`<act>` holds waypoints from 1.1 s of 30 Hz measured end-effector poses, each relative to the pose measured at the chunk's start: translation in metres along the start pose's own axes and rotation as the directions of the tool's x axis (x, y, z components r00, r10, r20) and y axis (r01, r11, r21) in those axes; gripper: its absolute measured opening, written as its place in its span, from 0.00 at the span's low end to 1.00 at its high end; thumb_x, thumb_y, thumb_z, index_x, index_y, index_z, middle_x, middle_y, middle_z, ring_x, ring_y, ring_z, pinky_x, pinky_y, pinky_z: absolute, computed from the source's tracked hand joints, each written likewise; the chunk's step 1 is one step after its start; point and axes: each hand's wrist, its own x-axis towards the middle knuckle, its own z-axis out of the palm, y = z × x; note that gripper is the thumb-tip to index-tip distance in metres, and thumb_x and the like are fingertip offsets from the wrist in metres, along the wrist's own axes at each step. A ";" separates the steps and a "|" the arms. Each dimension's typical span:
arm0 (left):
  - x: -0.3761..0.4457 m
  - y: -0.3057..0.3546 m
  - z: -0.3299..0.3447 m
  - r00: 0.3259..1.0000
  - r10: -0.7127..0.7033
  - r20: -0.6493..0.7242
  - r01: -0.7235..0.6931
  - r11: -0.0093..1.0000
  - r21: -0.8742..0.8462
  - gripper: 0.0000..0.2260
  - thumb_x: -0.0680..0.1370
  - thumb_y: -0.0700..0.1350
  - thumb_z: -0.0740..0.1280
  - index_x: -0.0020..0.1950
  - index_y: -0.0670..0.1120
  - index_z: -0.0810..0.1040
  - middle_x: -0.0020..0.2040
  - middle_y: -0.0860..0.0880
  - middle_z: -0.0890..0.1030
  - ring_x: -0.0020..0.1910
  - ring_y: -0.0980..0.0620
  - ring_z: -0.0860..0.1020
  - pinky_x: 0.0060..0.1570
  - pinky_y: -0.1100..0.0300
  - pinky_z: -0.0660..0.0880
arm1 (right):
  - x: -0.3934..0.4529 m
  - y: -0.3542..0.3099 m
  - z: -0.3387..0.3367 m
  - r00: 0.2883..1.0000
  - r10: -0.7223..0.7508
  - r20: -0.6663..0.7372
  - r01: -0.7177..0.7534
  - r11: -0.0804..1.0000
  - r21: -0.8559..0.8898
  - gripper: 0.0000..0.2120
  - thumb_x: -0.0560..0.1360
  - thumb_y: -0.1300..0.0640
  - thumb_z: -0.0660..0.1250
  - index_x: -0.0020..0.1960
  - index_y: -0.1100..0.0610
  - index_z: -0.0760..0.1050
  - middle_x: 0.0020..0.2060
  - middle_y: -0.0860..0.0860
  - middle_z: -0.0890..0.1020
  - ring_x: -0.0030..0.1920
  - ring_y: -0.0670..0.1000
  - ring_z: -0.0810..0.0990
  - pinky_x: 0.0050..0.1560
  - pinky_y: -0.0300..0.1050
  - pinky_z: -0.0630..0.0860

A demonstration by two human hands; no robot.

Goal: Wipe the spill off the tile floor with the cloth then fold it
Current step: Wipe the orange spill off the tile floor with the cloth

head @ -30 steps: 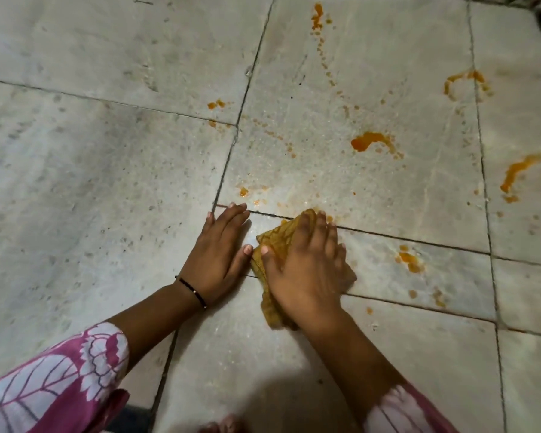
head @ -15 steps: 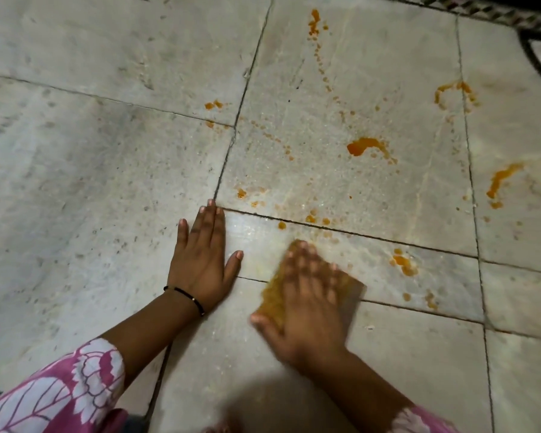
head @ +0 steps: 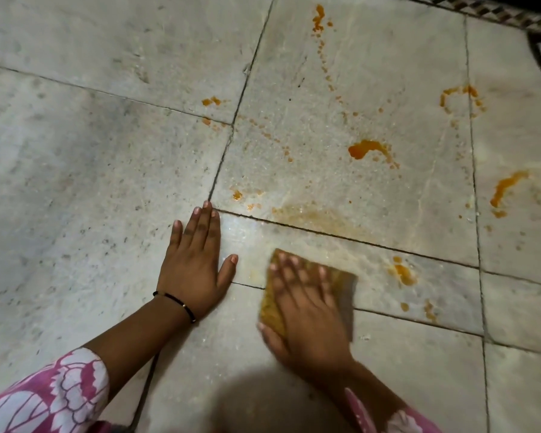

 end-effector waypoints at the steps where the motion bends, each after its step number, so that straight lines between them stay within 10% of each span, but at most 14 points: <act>1: 0.000 0.000 0.000 1.000 0.002 -0.002 -0.002 1.000 -0.001 0.33 0.78 0.58 0.48 0.76 0.38 0.53 0.76 0.41 0.53 0.75 0.47 0.51 0.73 0.50 0.43 | 0.018 0.001 -0.001 0.995 -0.102 0.018 0.103 0.995 -0.011 0.40 0.72 0.35 0.56 0.77 0.56 0.55 0.76 0.53 0.59 0.75 0.53 0.57 0.71 0.57 0.47; 4: 0.000 -0.001 0.000 1.000 0.008 -0.001 -0.008 1.000 -0.008 0.33 0.78 0.58 0.48 0.76 0.38 0.53 0.77 0.41 0.53 0.75 0.49 0.49 0.73 0.50 0.43 | 0.070 0.034 -0.011 0.988 -0.151 0.026 0.152 0.988 -0.022 0.41 0.72 0.34 0.54 0.78 0.54 0.50 0.77 0.50 0.54 0.76 0.50 0.52 0.73 0.55 0.44; 10: 0.002 0.000 -0.001 1.000 -0.010 0.014 0.010 1.000 -0.014 0.33 0.78 0.58 0.48 0.76 0.39 0.53 0.77 0.42 0.53 0.76 0.49 0.48 0.73 0.50 0.42 | 0.023 0.064 -0.017 0.960 0.272 -0.059 -0.272 0.962 0.012 0.40 0.74 0.35 0.51 0.78 0.56 0.47 0.77 0.53 0.53 0.77 0.53 0.49 0.75 0.54 0.45; 17: 0.000 0.000 0.002 1.000 -0.010 0.014 0.010 1.000 -0.007 0.32 0.78 0.58 0.50 0.76 0.39 0.55 0.77 0.41 0.54 0.76 0.47 0.52 0.73 0.48 0.46 | 0.066 0.020 -0.008 0.990 -0.138 -0.004 0.138 0.990 -0.011 0.35 0.75 0.39 0.52 0.77 0.55 0.55 0.76 0.51 0.59 0.76 0.52 0.56 0.72 0.56 0.49; 25: 0.000 0.001 -0.001 1.000 -0.012 0.015 0.012 1.000 -0.021 0.32 0.78 0.57 0.49 0.76 0.39 0.54 0.77 0.41 0.54 0.76 0.47 0.51 0.73 0.49 0.44 | 0.059 0.049 -0.015 0.961 0.259 -0.101 -0.252 0.965 0.080 0.34 0.78 0.39 0.48 0.78 0.55 0.48 0.77 0.52 0.55 0.77 0.51 0.50 0.75 0.53 0.46; 33: 0.000 0.000 0.000 1.000 -0.017 -0.001 0.017 1.000 -0.011 0.31 0.78 0.55 0.50 0.75 0.37 0.56 0.76 0.39 0.56 0.75 0.43 0.56 0.72 0.46 0.48 | 0.079 0.014 -0.006 0.968 -0.252 -0.010 0.251 0.967 -0.048 0.36 0.74 0.36 0.54 0.77 0.51 0.55 0.76 0.49 0.59 0.76 0.50 0.56 0.73 0.55 0.47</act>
